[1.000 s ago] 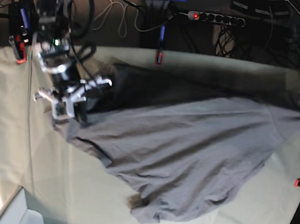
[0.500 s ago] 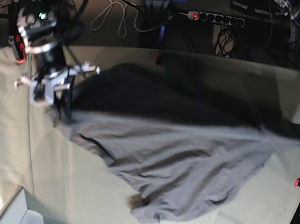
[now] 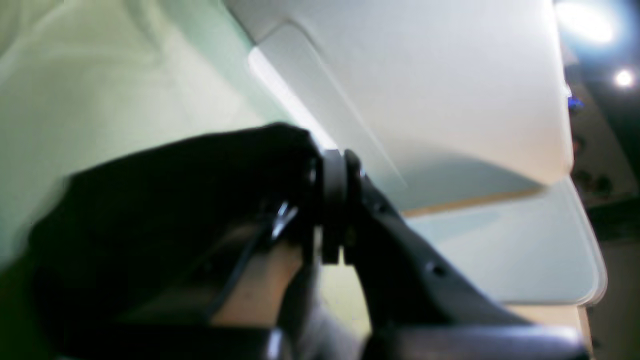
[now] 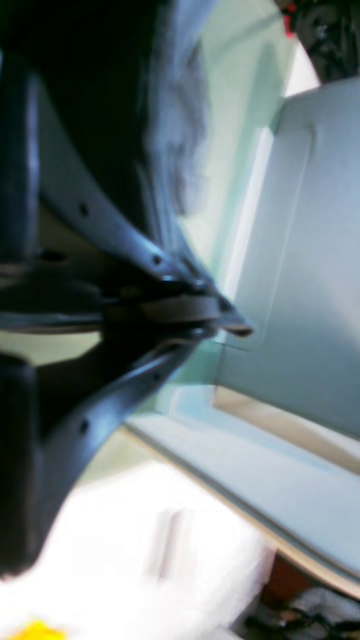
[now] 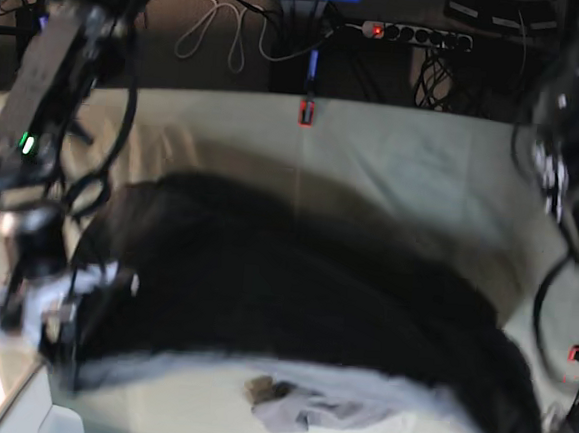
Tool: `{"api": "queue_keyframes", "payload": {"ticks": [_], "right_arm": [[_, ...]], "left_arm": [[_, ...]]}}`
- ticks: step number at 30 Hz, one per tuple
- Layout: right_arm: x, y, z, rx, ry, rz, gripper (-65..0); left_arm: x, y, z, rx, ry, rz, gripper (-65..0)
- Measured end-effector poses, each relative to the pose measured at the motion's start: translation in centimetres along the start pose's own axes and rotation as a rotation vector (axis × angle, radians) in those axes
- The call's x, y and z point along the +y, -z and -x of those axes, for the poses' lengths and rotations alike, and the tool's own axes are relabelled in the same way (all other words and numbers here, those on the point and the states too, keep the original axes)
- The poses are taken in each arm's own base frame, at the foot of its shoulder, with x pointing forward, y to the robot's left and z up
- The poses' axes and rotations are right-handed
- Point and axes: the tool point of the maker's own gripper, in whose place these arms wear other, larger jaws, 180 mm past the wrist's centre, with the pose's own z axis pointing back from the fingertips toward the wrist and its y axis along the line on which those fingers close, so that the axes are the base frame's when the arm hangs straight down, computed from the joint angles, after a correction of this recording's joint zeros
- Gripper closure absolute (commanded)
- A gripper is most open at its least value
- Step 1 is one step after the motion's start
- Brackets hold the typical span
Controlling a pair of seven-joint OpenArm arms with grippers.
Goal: Layout the t-shirt on the table in an organized manner, then fold the t-shirt properly
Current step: 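Lift the shirt high with both grippers and flap it over the table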
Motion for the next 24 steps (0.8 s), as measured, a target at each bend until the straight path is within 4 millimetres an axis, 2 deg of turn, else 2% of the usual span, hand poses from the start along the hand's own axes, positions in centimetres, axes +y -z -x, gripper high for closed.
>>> {"api": "queue_keyframes", "payload": {"ticks": [3, 7, 9, 11, 13, 14, 16, 19, 21, 24], "right_arm": [[-3.2, 2.6, -4.4, -0.056, -0.064, 0.048, 0.0], [-8.8, 3.5, -9.9, -0.126, -0.102, 0.182, 0.0], [-10.5, 3.6, -12.3, -0.16, -0.115, 0.228, 0.0], [-11.2, 3.6, -14.1, -0.193, -0.135, 0.239, 0.0], [-11.8, 2.9, -14.3, -0.205, -0.139, 0.254, 0.0], [-12.1, 2.5, -13.7, -0.187, -0.141, 0.272, 0.0], [-12.1, 1.9, -11.1, -0.128, -0.136, 0.272, 0.0], [-10.2, 1.1, -5.3, -0.001, -0.088, 0.232, 0.0], [-6.9, 0.1, -2.0, 0.015, -0.005, 0.144, 0.0], [-3.7, -2.4, 2.3, 0.069, 0.083, 0.088, 0.0]], "left_arm": [[-5.5, 4.4, 0.2, 0.043, -0.022, 0.061, -0.1], [-14.3, 7.8, -0.6, 0.017, 0.039, 0.156, -0.1], [-19.1, 8.4, -1.9, -0.053, 0.105, 0.207, -0.1], [-24.1, 8.3, -2.0, -0.091, 0.176, 0.276, -0.1], [-28.0, 7.4, -1.7, -0.115, 0.241, 0.357, -0.1], [-29.1, 6.9, -1.6, -0.121, 0.247, 0.392, -0.1], [-29.2, 6.1, -2.3, -0.151, 0.271, 0.392, -0.1], [-27.1, 5.0, -3.2, -0.196, 0.299, 0.382, -0.1], [-23.3, 4.9, -2.1, -0.189, 0.312, 0.332, -0.1], [-14.5, 5.3, 0.6, -0.127, 0.316, 0.192, -0.1]]}}
